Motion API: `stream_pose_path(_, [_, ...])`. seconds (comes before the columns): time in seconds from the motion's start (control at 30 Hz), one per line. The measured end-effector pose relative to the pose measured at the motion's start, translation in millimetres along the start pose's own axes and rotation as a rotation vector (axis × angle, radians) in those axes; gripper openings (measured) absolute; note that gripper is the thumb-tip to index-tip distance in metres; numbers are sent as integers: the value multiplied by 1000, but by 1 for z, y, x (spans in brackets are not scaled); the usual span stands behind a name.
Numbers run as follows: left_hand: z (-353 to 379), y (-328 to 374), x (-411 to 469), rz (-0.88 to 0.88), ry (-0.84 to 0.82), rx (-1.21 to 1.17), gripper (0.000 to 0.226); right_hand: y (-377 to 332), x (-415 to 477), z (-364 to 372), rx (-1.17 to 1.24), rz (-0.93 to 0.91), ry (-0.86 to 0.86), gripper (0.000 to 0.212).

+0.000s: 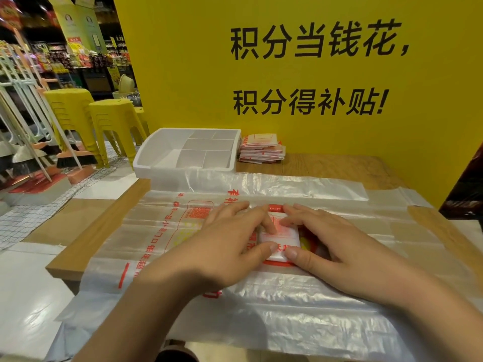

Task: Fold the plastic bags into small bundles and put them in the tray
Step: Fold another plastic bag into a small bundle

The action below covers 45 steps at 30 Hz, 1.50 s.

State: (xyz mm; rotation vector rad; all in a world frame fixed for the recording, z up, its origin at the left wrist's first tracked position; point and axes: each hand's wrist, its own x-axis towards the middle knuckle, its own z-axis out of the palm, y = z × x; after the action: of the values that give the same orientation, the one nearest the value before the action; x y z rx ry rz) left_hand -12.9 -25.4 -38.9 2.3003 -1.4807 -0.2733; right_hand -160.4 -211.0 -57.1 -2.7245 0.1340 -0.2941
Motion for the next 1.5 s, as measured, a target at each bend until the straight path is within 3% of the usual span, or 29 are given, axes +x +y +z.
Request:
stream_pose_path(0.13, [0, -10, 5, -45, -90, 38, 65, 3, 2, 2, -29, -9, -65, 80])
stream_pose_path(0.2, [0, -10, 7, -65, -114, 60, 68, 5, 4, 2, -4, 0, -69, 82])
stream_pose_path(0.33, [-5, 4, 5, -45, -89, 80, 60, 4, 2, 1, 29, -56, 32, 69])
stream_pose_path(0.47, [-8, 17, -6, 31, 139, 188, 38, 2, -2, 0, 68, -21, 222, 45])
stream_pose_path(0.53, [-6, 19, -9, 31, 208, 295, 38, 3, -2, -1, 112, 3, 300, 28])
stream_pose_path(0.73, [15, 23, -11, 9, 238, 92, 33, -3, -2, -1, 109, -61, 263, 9])
stream_pose_path(0.9, [21, 21, -5, -40, 231, 80, 35, -1, 3, 0, 114, -109, 95, 39])
stream_pose_path(1.13, [9, 14, -11, -83, 34, 85, 43, 16, -7, -17, 38, -32, -108, 42])
stream_pose_path(1.37, [7, 11, -13, -62, 60, 8, 44, 10, -4, -23, -27, 0, -105, 45])
stream_pose_path(1.5, [4, 14, -13, -95, 197, 58, 57, 6, -7, -22, 63, 16, -33, 44])
